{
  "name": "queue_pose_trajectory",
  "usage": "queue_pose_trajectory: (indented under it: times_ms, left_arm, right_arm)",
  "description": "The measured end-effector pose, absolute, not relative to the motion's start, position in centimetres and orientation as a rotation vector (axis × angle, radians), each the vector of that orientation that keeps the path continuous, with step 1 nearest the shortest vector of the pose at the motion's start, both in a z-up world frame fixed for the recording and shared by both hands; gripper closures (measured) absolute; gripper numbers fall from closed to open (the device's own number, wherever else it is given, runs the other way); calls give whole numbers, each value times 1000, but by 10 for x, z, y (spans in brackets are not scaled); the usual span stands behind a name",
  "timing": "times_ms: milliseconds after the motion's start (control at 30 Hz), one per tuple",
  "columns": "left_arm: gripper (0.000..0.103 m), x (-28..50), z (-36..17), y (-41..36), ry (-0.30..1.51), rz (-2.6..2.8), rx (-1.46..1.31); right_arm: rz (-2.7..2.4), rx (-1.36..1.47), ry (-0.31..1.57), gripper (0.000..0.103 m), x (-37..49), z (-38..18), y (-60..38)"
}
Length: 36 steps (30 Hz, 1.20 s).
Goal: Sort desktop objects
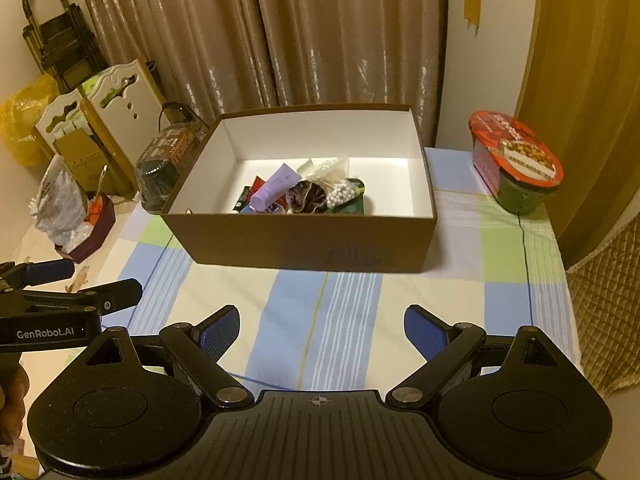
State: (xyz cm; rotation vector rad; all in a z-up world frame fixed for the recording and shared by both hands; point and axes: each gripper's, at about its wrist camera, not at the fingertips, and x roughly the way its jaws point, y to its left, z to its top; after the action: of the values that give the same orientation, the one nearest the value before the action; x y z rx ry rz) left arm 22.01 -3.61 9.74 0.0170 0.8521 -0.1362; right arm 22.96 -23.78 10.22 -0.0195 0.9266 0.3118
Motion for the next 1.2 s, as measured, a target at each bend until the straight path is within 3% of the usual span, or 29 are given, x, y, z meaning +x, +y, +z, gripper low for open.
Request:
queue_pose_trajectory:
  times_ms: [1200]
  left_arm:
    - [1, 271, 93, -37, 854, -118, 43]
  right_arm:
    - [300, -19, 958, 11, 277, 101, -231]
